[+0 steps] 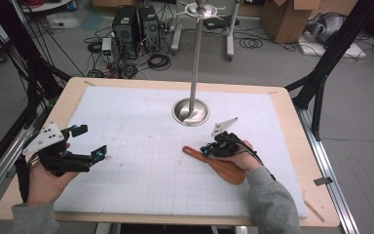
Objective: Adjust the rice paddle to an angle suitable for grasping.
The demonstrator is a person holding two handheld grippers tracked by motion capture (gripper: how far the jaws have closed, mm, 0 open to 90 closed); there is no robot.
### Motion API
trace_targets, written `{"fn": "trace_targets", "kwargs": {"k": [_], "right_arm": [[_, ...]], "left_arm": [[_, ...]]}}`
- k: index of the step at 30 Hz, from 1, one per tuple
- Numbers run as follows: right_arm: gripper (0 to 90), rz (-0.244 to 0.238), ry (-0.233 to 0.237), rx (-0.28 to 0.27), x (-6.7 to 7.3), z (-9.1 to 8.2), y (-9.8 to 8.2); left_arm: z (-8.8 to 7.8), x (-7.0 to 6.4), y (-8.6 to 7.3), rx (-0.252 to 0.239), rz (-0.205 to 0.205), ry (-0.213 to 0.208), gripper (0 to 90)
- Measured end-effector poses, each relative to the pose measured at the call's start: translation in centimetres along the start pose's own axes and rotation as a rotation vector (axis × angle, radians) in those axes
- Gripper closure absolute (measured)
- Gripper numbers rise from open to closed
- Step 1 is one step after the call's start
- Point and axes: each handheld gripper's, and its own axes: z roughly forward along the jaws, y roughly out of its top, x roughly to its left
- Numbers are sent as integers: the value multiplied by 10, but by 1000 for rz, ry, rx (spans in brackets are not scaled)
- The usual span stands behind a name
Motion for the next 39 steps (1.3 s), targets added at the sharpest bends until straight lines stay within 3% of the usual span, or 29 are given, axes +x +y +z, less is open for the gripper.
{"fn": "trace_targets", "kwargs": {"k": [9, 12, 15, 16, 17, 18, 19, 22, 24, 25, 26, 32, 34, 36, 39], "right_arm": [[886, -33, -12, 13, 5, 2, 5], [788, -32, -24, -15, 9, -3, 8], [752, -31, -30, -18, 13, -6, 10], [685, -39, -42, -22, 16, -9, 11], [685, -39, -42, -22, 16, -9, 11], [600, -37, -60, -30, 20, -12, 14], [600, -37, -60, -30, 20, -12, 14], [474, -11, -89, -65, 26, -19, 19], [456, -5, -98, -73, 27, -21, 20], [445, 4, -96, -81, 28, -23, 21], [378, 19, -91, -90, 29, -26, 22], [262, 32, -105, -106, 31, -30, 22], [158, 34, -101, -114, 34, -31, 22], [89, 8, -92, -144, 40, -34, 21], [78, 0, -93, -139, 43, -37, 21]], "left_arm": [[1, 1, 0, -5, -4, -2, 26], [1, 2, 2, -9, -5, -6, 26], [3, 3, 2, -12, -4, -9, 26], [4, 2, 3, -15, -4, -12, 26], [4, 2, 3, -15, -4, -12, 26], [7, 2, 4, -16, 0, -20, 26], [7, 2, 4, -16, 0, -20, 26], [12, 1, 5, -14, -2, -30, 26], [15, 1, 5, -14, -1, -37, 26], [16, 1, 6, -12, 0, -40, 26], [17, 1, 6, -15, -1, -42, 26], [23, 1, 8, -17, 4, -55, 26], [26, 1, 8, -16, 4, -58, 26], [28, 1, 8, -16, 5, -64, 26], [32, 0, 9, -12, 5, -74, 26]]}}
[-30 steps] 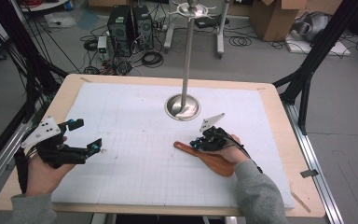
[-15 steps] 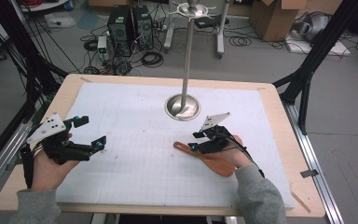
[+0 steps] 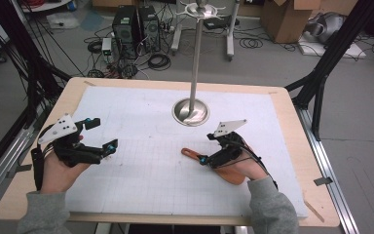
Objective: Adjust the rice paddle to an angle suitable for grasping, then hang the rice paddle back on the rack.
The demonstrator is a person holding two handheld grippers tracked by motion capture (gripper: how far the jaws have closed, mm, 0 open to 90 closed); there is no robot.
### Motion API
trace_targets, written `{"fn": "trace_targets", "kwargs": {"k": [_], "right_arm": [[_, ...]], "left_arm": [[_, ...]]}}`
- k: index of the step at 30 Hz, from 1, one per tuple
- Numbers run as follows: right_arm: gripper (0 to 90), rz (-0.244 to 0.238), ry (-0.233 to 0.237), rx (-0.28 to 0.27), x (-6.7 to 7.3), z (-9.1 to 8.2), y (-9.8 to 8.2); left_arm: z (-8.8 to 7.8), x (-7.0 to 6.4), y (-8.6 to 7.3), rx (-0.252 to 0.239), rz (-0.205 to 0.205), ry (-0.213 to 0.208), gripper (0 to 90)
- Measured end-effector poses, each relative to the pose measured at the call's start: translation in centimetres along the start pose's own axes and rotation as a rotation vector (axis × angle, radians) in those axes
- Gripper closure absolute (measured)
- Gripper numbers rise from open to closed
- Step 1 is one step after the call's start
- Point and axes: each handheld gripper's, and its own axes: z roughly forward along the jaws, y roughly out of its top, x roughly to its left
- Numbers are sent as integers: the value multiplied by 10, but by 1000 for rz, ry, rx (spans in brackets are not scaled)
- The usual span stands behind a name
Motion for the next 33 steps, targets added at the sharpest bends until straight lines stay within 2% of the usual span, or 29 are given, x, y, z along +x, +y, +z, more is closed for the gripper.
{"fn": "trace_targets", "kwargs": {"k": [1, 8, 15, 24, 25, 33], "right_arm": [[1, 6, -13, -1, 2, -4, 0], [1, 17, -19, -23, 3, -13, 0], [2, 9, -28, -9, 1, -12, -1], [4, -2, -30, 48, 0, -2, -4], [4, 4, -35, 69, 0, 1, -5], [4, 10, -61, 116, -3, 10, -6]], "left_arm": [[2, -1, 1, 1, 1, -5, 25], [8, -2, 1, 5, 5, -16, 26], [7, -3, 1, 8, 8, -17, 26], [8, -3, -1, 19, 9, -13, 26], [8, -4, -1, 17, 13, -15, 26], [5, -2, -2, 17, 6, -9, 26]]}}
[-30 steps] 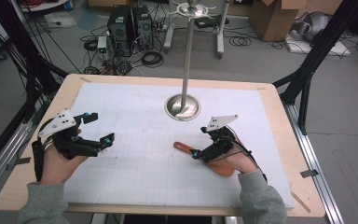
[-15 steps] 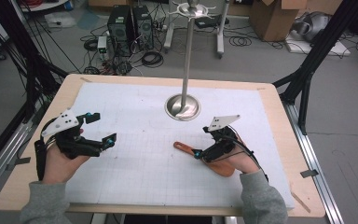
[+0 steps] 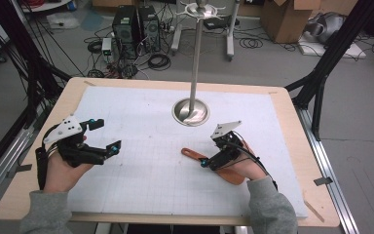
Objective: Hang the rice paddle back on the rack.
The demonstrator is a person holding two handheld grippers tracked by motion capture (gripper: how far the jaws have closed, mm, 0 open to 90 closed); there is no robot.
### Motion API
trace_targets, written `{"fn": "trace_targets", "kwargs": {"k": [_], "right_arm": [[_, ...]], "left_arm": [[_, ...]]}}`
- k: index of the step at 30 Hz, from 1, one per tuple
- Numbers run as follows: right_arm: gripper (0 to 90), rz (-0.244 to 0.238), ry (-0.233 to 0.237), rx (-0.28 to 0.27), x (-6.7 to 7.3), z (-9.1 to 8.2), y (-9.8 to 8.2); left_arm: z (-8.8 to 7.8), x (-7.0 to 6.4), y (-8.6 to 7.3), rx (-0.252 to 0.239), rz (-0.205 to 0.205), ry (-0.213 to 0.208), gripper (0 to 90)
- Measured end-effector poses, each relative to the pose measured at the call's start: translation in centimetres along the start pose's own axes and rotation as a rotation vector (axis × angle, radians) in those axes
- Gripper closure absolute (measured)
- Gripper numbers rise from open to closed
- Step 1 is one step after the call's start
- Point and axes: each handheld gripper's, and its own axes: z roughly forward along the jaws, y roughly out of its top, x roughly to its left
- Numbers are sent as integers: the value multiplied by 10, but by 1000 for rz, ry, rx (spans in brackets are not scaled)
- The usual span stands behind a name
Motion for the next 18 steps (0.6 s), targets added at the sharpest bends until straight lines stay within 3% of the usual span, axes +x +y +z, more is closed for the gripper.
{"fn": "trace_targets", "kwargs": {"k": [10, 18], "right_arm": [[10, -5, -34, 66, 1, 11, -1], [123, -23, -6, 99, 1, 19, -1]], "left_arm": [[0, -2, 0, 4, 3, -4, 26], [-4, -2, -1, 3, 3, 6, 26]]}}
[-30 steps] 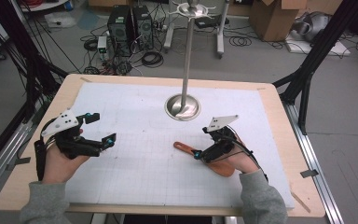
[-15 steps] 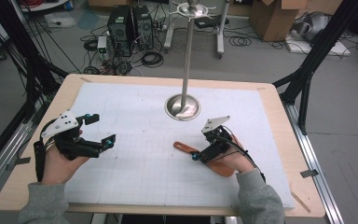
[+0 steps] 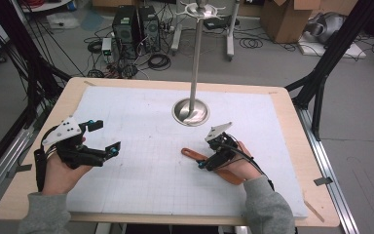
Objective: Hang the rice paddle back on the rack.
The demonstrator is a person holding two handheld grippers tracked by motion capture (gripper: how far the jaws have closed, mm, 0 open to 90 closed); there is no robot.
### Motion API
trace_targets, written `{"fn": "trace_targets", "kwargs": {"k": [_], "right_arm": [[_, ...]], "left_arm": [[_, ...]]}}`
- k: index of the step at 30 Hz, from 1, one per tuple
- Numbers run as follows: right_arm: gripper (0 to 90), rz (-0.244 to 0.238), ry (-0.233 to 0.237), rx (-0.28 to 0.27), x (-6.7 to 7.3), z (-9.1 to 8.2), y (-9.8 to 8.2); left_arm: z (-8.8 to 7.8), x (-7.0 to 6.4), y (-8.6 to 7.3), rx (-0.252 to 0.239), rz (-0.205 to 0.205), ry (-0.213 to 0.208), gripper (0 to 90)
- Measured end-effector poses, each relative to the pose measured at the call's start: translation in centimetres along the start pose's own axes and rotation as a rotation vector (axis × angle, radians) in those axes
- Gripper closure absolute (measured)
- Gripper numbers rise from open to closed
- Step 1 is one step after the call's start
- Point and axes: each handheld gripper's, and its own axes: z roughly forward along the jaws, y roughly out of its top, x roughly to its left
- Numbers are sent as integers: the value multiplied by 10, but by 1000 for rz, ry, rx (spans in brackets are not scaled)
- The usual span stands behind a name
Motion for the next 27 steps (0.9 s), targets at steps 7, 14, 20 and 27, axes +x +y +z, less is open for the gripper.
{"fn": "trace_targets", "kwargs": {"k": [7, 14, 20, 27], "right_arm": [[153, 15, 9, 11, -3, 5, 0], [200, 6, 31, 31, -2, 8, 0], [257, -9, 32, 58, -1, 11, 0], [308, -38, 31, 69, 1, 11, 1]], "left_arm": [[-4, 1, -2, 1, -3, 12, 26], [-6, 1, -2, 4, -3, 16, 26], [-7, 1, -2, 3, -3, 18, 26], [-7, 2, -3, 10, -7, 18, 26]]}}
